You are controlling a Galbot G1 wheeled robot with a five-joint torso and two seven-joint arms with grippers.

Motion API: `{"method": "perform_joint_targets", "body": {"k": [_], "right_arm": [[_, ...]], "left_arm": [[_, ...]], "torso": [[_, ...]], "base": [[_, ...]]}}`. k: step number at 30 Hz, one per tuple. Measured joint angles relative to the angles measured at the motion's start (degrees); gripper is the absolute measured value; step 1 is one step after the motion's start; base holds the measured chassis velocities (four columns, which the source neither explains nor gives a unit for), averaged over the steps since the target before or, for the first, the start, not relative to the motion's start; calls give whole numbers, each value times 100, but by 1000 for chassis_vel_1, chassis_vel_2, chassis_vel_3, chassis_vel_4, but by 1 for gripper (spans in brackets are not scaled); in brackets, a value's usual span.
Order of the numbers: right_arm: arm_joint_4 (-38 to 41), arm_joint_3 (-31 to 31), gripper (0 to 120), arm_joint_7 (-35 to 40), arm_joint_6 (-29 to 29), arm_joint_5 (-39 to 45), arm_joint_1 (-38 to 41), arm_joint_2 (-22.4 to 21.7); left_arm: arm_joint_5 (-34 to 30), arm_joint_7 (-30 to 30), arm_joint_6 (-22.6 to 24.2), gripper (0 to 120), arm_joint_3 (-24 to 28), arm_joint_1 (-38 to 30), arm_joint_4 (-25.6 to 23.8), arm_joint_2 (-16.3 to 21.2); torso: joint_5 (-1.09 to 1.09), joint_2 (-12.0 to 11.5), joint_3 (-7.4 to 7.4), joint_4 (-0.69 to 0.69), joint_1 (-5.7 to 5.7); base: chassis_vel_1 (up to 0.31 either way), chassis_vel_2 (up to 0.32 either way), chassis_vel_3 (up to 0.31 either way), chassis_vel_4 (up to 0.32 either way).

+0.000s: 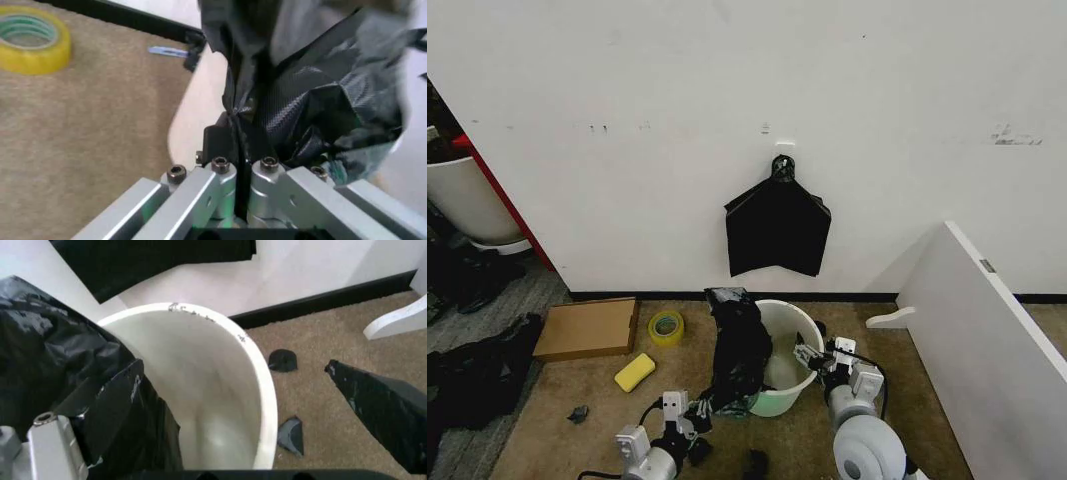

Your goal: Place the garbage bag over the trash bin.

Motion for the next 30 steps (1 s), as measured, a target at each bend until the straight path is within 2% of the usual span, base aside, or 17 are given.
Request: {"method": "perform_joint_targets", "body": {"k": [4,10,15,16,22,24,28,30], "right_arm": [[-11,-20,100,-22,8,-24,-5,41],[8,-7,100,-42,17,-36,-38,24],[8,-6,100,-58,24,-35,-3,11],[8,-6,100,-58,24,-35,-3,11],[2,-15,100,-97,31,-35,12,23],[2,-15,100,-99,33,-35,10,22],[17,-4,100,-101,35,-35,-1,16],[30,2,100,-101,35,-35,-2,16]], "left_arm": [[-193,-156,43,2,-3,-140,157,-57],[-396,-276,192,22,-27,-105,138,-142],[-382,-315,255,43,-49,167,-116,-57],[-382,-315,255,43,-49,167,-116,-57],[-381,-342,193,69,-156,681,-550,53],[-378,-347,166,71,-172,767,-627,79],[-179,-413,32,91,-191,953,-978,204],[-146,-466,27,94,-185,944,-1089,219]], "torso": [[0,0,0,0,0],[0,0,0,0,0],[0,0,0,0,0],[0,0,0,0,0],[0,0,0,0,0],[0,0,0,0,0],[0,0,0,0,0],[0,0,0,0,0]], "base": [[0,0,0,0],[0,0,0,0],[0,0,0,0],[0,0,0,0],[0,0,0,0],[0,0,0,0],[0,0,0,0],[0,0,0,0]]}}
